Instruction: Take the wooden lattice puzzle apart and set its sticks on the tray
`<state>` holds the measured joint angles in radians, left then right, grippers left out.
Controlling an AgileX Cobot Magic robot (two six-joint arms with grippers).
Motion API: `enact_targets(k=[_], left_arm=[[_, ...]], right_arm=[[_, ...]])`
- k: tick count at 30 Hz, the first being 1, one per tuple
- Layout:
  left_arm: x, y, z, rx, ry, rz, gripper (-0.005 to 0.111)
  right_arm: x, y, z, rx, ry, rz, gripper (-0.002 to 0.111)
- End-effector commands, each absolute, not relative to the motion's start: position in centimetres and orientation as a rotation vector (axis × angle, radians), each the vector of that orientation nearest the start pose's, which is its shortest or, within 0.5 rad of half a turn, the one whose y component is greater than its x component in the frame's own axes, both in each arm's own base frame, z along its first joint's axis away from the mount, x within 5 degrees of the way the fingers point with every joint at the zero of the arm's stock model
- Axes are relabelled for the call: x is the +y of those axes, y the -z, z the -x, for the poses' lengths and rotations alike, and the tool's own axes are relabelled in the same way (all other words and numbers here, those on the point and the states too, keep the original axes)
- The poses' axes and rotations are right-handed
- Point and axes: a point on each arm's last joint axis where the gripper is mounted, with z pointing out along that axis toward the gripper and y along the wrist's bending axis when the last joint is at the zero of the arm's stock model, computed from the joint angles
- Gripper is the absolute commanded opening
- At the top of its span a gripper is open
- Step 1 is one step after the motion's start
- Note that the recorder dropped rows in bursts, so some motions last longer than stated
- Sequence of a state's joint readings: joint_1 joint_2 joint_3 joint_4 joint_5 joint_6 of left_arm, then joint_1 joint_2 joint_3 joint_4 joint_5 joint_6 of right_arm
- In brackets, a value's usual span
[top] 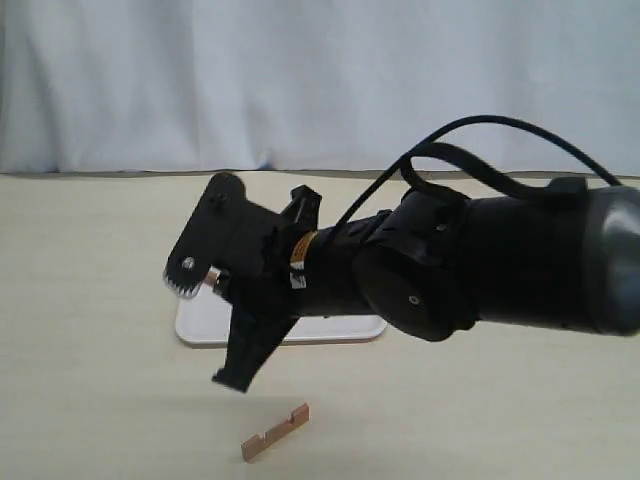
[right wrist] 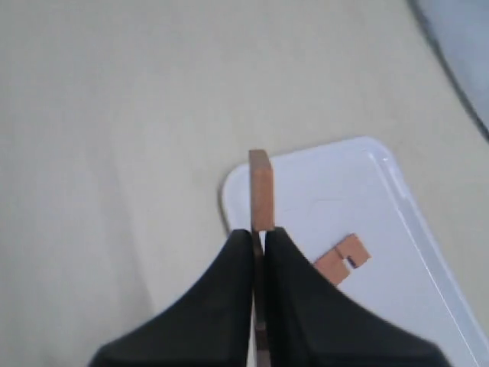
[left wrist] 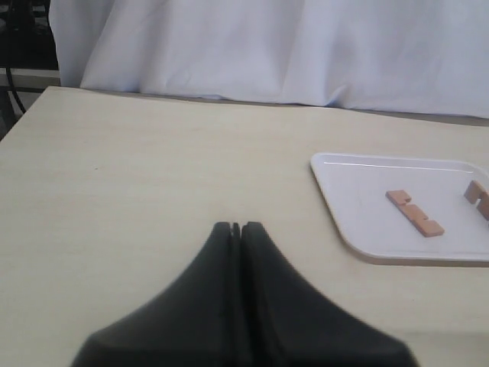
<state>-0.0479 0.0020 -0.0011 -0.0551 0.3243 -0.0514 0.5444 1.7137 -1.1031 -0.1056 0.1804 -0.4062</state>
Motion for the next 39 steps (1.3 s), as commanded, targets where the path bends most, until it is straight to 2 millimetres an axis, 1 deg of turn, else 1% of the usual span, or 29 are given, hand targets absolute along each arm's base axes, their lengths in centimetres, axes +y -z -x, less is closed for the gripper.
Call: enact_targets(k=[1, 3, 5, 8, 10, 12, 15, 16, 18, 20, 22, 25, 27, 30, 32, 34, 37, 39], left_arm=[[-0.4, -18.4, -5.4, 1.804, 0.119, 0.034, 0.0], [-0.4, -18.4, -5.4, 1.804, 0.119, 0.034, 0.0], [-0.4, -18.4, -5.4, 1.804, 0.119, 0.034, 0.0], [-0.4, -18.4, -5.4, 1.804, 0.119, 0.034, 0.0], [-0.4, -18.4, -5.4, 1.804, 0.119, 0.034, 0.0], [-0.4, -18.4, -5.4, 1.804, 0.119, 0.034, 0.0], [-0.4, -18.4, -5.4, 1.804, 0.119, 0.034, 0.0], [-0.4, -18.4, -5.4, 1.804, 0.119, 0.034, 0.0], [-0.4, -18.4, -5.4, 1.804, 0.119, 0.034, 0.0], [-0.4, -18.4, -5.4, 1.804, 0.119, 0.034, 0.0], [-0.4, -18.4, -5.4, 1.804, 0.119, 0.034, 0.0], [-0.4, -18.5, -5.4, 1.801, 0.119, 0.034, 0.0], [-0.4, -18.5, -5.4, 1.801, 0.119, 0.034, 0.0], [-0.4, -18.5, -5.4, 1.801, 0.119, 0.034, 0.0], [-0.4, -18.5, -5.4, 1.801, 0.119, 0.034, 0.0], [-0.4, -18.5, -5.4, 1.801, 0.119, 0.034, 0.0], [-0.4, -18.5, -5.4, 1.801, 0.119, 0.034, 0.0], [-0.4, -18.5, -5.4, 1.801, 0.119, 0.034, 0.0]], right_arm=[[16.5, -21.3, -36.5, 1.976, -0.092, 0.734, 0.005], [14.7, -19.7, -38.2, 2.0, -0.129, 0.558, 0.005], [13.1, -18.1, -39.4, 2.022, -0.146, 0.394, 0.005], [10.8, -15.8, -40.7, 2.055, -0.151, 0.169, 0.005], [10.1, -14.5, -41.1, 2.067, -0.141, 0.111, 0.005], [10.1, -13.4, -41.2, 2.079, -0.135, 0.11, 0.005], [10.1, -12.5, -41.4, 2.085, -0.13, 0.108, 0.005], [10.1, -12.3, -41.4, 2.091, -0.132, 0.105, 0.006], [10.1, -12.2, -41.4, 2.095, -0.152, 0.069, 0.014], [10.1, -12.2, -41.4, 2.097, -0.177, 0.027, 0.024], [10.2, -12.3, -41.3, 2.104, -0.207, -0.021, 0.037], [10.6, -13.5, -40.9, 2.123, -0.251, -0.052, 0.053], [11.4, -15.0, -40.4, 2.121, -0.266, -0.002, 0.058], [12.8, -18.1, -39.2, 2.109, -0.265, 0.149, 0.057], [13.5, -20.4, -38.0, 2.119, -0.249, 0.259, 0.057], [13.8, -22.2, -36.5, 2.164, -0.243, 0.328, 0.057], [14.0, -24.0, -34.3, 2.256, -0.234, 0.416, 0.057], [14.0, -24.7, -33.0, 2.329, -0.232, 0.461, 0.057]])
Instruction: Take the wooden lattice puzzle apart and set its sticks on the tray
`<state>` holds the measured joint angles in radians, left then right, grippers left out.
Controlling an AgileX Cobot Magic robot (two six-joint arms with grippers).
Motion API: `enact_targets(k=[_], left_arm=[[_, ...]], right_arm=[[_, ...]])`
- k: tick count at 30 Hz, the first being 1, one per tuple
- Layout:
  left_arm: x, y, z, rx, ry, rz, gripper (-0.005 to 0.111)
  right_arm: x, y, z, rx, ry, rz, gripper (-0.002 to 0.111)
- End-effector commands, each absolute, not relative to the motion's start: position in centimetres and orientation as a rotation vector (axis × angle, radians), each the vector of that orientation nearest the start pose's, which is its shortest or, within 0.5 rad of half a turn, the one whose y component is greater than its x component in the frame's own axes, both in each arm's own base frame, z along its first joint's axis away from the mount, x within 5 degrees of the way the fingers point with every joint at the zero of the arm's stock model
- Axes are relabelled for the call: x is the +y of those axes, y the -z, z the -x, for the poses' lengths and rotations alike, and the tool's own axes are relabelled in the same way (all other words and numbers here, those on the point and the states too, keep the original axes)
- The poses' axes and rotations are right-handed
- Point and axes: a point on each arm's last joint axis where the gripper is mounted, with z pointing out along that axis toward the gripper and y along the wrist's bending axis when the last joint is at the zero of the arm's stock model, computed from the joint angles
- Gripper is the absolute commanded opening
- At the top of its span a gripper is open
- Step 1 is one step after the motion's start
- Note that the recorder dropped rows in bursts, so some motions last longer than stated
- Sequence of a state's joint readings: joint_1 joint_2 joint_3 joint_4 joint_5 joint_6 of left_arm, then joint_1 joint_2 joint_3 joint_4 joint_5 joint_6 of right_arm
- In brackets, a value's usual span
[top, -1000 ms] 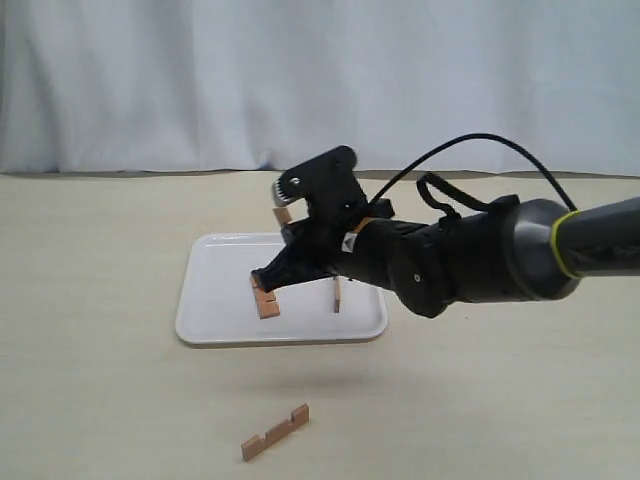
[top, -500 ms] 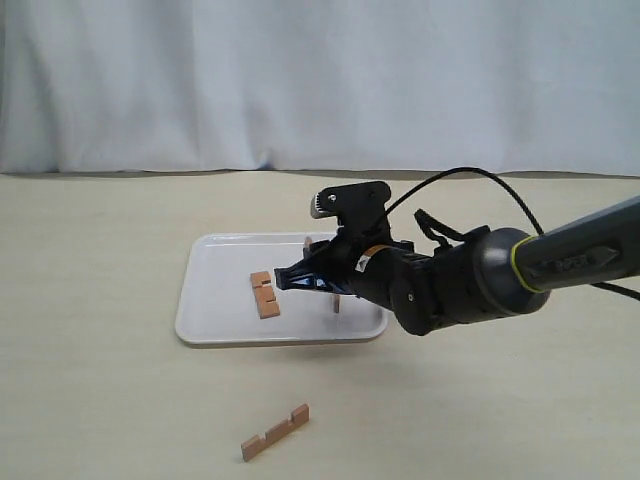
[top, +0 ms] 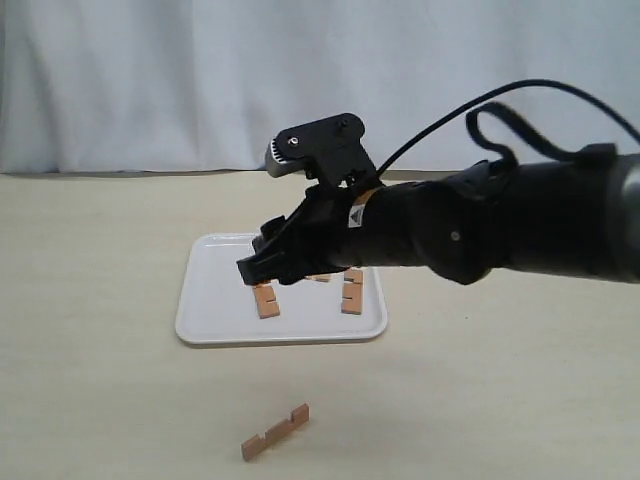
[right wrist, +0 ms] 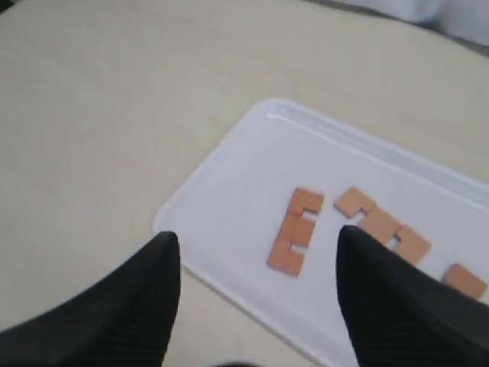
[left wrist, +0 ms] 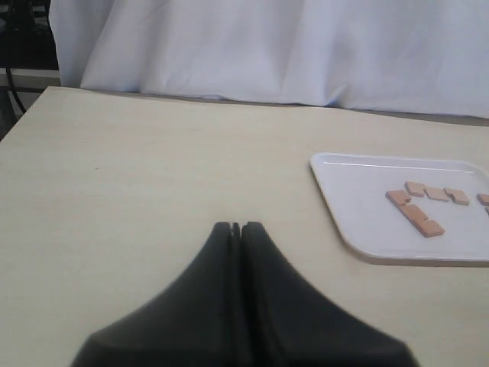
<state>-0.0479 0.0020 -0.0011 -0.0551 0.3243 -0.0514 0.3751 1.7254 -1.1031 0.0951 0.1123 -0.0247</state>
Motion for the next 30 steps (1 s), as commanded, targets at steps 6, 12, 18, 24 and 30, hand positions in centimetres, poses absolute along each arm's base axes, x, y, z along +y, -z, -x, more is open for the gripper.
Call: enact_targets(k=[6, 12, 18, 24, 30], left_arm=[[-0.4, -18.5, -5.4, 1.801, 0.119, 0.034, 0.0], [-0.4, -18.5, -5.4, 1.801, 0.119, 0.034, 0.0], [-0.4, -18.4, -5.4, 1.803, 0.119, 0.034, 0.0], [-0.4, -18.4, -5.4, 1.803, 0.119, 0.034, 0.0], [-0.4, -18.4, -5.4, 1.803, 0.119, 0.034, 0.0]], right_arm=[[13.4, -23.9, -30.2, 2.634, -0.224, 0.529, 0.057], [13.0, -22.4, -29.0, 2.737, -0.211, 0.573, 0.057], [14.0, -22.2, -29.3, 2.69, -0.352, 0.551, 0.057], [16.6, -19.9, -29.3, 2.587, -0.278, 0.927, 0.057], [18.5, -18.5, -29.5, 2.365, 0.031, 1.428, 0.063]])
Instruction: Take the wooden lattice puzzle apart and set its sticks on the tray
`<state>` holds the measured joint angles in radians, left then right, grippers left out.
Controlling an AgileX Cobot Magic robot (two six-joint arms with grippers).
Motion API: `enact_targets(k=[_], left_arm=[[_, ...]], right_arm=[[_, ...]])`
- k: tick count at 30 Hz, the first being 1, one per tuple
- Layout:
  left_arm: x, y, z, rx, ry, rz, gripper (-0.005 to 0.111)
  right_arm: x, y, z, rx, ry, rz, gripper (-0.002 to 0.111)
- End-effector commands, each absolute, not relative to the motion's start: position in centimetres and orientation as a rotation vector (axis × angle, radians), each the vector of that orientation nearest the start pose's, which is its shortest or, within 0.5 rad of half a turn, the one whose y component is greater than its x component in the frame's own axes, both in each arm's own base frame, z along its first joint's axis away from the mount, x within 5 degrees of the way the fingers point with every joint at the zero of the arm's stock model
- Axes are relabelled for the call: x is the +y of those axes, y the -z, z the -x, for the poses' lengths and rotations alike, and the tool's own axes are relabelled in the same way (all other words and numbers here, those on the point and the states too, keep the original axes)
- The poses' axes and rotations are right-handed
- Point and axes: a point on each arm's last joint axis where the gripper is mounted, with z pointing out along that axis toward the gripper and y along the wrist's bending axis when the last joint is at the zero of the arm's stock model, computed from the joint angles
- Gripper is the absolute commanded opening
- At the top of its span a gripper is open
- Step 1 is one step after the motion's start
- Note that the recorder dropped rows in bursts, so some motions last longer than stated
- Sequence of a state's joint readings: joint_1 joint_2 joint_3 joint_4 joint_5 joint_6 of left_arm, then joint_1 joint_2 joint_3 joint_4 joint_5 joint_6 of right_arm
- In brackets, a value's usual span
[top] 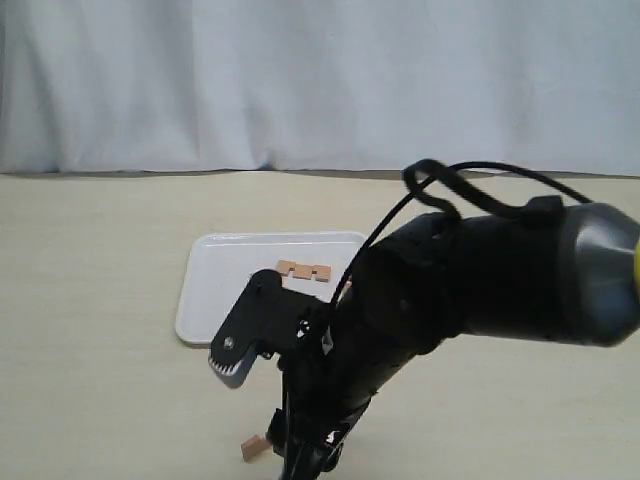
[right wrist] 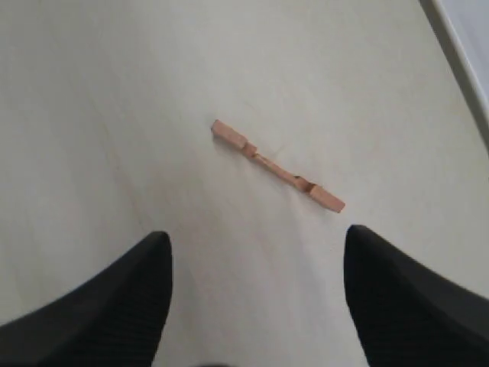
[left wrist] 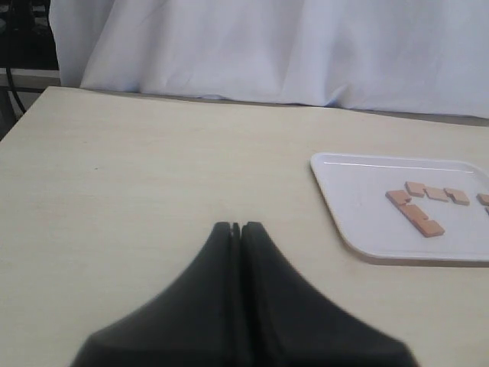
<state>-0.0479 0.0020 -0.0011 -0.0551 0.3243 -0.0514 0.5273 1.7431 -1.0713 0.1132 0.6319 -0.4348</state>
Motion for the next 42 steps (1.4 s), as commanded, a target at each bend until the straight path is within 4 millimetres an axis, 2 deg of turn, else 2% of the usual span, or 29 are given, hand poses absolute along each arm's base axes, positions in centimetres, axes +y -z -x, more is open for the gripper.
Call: enact_targets(k=[1, 5, 9, 17, 22, 26, 27, 28, 30, 33, 36, 39, 42], left_arm=[[-0.4, -18.4, -5.4, 1.803, 0.119, 0.034, 0.0], [-0.4, -18.4, -5.4, 1.803, 0.119, 0.034, 0.0], [-0.4, -18.4, -5.4, 1.803, 0.119, 0.034, 0.0], [-0.4, -18.5, -5.4, 1.8, 0.119, 0.034, 0.0], [-0.4, -18.5, -5.4, 1.8, 0.119, 0.034, 0.0], [-0.4, -18.5, -5.4, 1.8, 0.119, 0.034, 0.0], [-0.4, -18.5, -5.4, 1.8, 0.119, 0.034, 0.0], [-0.4, -18.5, -5.4, 1.8, 0.119, 0.034, 0.0], [-0.4, -18.5, -5.4, 1.8, 0.119, 0.034, 0.0], [-0.4, -18.5, -5.4, 1.802, 0.119, 0.034, 0.0], [-0.4, -18.4, -5.4, 1.805, 0.119, 0.034, 0.0], [-0.4, -18.4, -5.4, 1.805, 0.119, 0.034, 0.0], [-0.4, -18.4, -5.4, 1.805, 0.119, 0.034, 0.0]], right_arm=[[18.9, -18.4, -29.6, 2.324, 0.061, 1.468, 0.063], [20.2, -17.3, -29.7, 2.211, 0.129, 1.59, 0.063], [20.3, -15.7, -29.9, 2.2, 0.154, 1.67, 0.063], [20.7, -13.4, -30.3, 2.187, 0.151, 1.718, 0.063], [21.0, -12.7, -30.6, 2.17, 0.143, 1.712, 0.061], [21.0, -12.6, -30.6, 2.117, 0.16, 1.781, 0.032], [21.0, -12.5, -30.6, 2.096, 0.167, 1.814, 0.022], [21.0, -12.3, -30.6, 2.093, 0.169, 1.825, 0.007], [21.2, -12.1, -30.5, 2.087, 0.166, 1.832, 0.005], [22.1, -14.0, -30.1, 2.021, 0.162, 1.816, 0.005], [22.7, -16.8, -30.0, 1.971, 0.143, 1.735, 0.005], [22.6, -18.9, -30.0, 1.984, 0.116, 1.616, 0.005], [22.0, -19.7, -30.4, 2.069, 0.075, 1.459, 0.005]])
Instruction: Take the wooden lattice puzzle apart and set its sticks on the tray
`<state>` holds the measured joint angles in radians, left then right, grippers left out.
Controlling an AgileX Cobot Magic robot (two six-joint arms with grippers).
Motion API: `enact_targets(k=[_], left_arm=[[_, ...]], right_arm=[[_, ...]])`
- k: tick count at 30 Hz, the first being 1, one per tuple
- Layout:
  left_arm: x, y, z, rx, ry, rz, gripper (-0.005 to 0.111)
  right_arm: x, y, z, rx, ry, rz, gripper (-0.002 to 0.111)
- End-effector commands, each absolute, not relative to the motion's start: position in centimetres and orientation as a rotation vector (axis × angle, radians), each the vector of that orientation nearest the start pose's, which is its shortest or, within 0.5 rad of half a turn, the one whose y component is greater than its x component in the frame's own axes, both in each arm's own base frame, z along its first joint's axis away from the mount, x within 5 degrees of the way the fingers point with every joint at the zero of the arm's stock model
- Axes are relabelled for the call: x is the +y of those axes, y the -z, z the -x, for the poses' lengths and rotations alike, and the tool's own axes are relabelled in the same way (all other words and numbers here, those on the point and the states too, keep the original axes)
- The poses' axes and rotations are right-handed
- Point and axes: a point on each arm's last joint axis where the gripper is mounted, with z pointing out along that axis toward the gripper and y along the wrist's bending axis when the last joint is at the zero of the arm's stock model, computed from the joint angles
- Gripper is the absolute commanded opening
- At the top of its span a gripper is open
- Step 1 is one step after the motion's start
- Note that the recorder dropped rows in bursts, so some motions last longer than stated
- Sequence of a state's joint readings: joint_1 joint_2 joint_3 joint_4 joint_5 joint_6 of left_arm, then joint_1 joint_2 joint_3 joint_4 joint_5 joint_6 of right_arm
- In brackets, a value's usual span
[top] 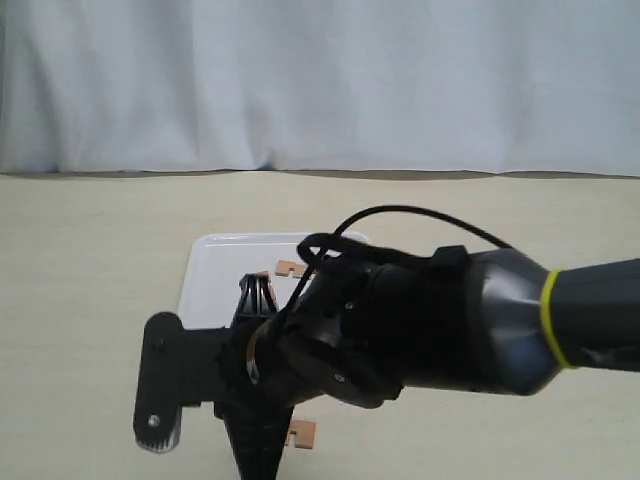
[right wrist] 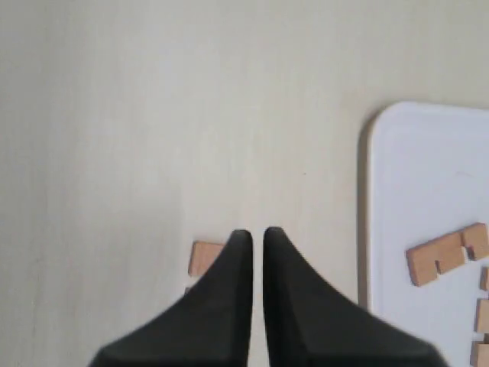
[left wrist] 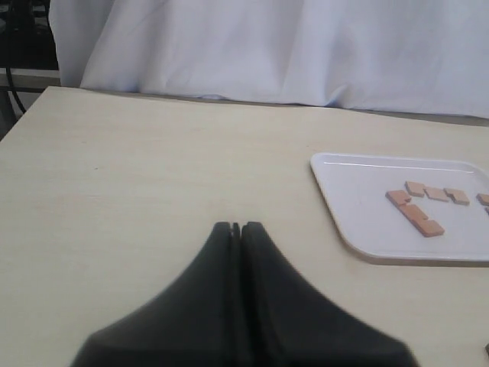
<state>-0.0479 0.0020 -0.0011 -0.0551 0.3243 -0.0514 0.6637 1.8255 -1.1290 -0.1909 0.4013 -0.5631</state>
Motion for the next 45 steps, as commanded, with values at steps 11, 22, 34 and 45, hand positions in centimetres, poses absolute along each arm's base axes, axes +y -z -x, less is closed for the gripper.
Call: enact_targets(k=[11, 22, 34, 45], left_arm=[[-0.4, -18.4, -5.4, 1.805, 0.119, 0.034, 0.0], [-0.4, -18.5, -5.4, 1.802, 0.119, 0.034, 0.0], [-0.4, -18.5, -5.4, 1.802, 0.119, 0.034, 0.0], [-0.4, -18.4, -5.4, 1.806, 0.119, 0.033, 0.0]], right_arm=[[16.7, -16.3, -31.8, 2.595, 0.025, 1.155, 0.045], [17.0, -13.3, -32.5, 2.613, -0.029, 1.332, 0.046], [17.2, -11.9, -32.9, 2.558, -0.029, 1.414, 0.046], [17.3, -11.1, -32.9, 2.497, -0.015, 1.549, 0.017]])
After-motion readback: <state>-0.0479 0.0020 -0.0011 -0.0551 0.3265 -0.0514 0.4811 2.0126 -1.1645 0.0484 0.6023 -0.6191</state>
